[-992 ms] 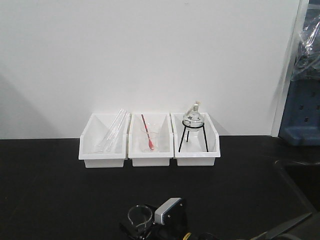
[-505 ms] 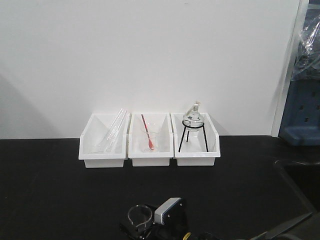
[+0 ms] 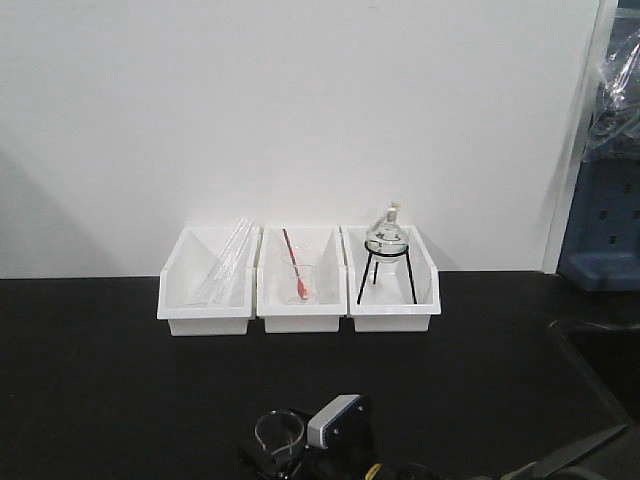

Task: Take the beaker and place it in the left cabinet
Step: 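Close the right gripper on the beaker rim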

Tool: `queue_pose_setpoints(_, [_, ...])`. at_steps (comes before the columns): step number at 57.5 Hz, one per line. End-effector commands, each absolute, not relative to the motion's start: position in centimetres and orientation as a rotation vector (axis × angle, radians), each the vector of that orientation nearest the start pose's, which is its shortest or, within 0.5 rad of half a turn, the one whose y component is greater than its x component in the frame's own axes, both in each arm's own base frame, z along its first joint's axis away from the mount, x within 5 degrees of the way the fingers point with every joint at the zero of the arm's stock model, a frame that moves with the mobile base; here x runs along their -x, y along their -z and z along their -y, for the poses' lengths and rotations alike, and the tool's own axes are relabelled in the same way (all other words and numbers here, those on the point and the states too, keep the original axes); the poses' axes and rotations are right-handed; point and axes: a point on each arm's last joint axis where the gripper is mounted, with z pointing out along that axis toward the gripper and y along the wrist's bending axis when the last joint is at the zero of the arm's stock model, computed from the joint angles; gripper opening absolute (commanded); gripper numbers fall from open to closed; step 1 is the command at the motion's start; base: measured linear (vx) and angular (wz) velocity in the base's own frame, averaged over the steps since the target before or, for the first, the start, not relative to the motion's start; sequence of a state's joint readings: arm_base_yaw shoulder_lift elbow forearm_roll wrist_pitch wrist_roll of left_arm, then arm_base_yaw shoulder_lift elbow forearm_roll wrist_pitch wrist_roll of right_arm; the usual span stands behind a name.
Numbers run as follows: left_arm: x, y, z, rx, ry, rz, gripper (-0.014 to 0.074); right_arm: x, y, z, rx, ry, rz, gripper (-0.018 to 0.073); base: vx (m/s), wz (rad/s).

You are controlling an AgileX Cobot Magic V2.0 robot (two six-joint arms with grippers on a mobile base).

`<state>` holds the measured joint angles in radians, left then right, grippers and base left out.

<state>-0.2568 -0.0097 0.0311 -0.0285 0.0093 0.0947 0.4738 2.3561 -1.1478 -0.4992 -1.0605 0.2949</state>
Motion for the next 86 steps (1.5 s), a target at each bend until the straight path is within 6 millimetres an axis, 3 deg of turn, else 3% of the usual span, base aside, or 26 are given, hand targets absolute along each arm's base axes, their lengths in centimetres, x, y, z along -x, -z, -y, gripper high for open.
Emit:
queue_pose_setpoints(1, [-5.4, -20.5, 1.4, -0.223, 0.168, -1.413, 0.0001, -37.7, -9.0, -23.5, 0.695, -0.728, -1.551, 0.0319, 0.0, 0.0])
queue_pose_setpoints(19, [-5.4, -20.5, 1.4, -0.223, 0.168, -1.413, 0.0001, -37.5, -7.3, -23.5, 0.69, -0.751, -1.558, 0.0323, 0.0, 0.0])
queue_pose_setpoints(48, [-5.4, -20.5, 1.4, -0.223, 0.168, -1.413, 0.0001, -37.5, -7.4, -23.5, 0.685, -0.753, -1.552, 0.0431, 0.0, 0.0])
queue_pose_setpoints(86, [-5.4, -20.5, 1.4, -0.223, 0.168, -1.413, 0.0001, -37.5, -7.4, -23.5, 0.685, -0.753, -1.552, 0.0478, 0.0, 0.0])
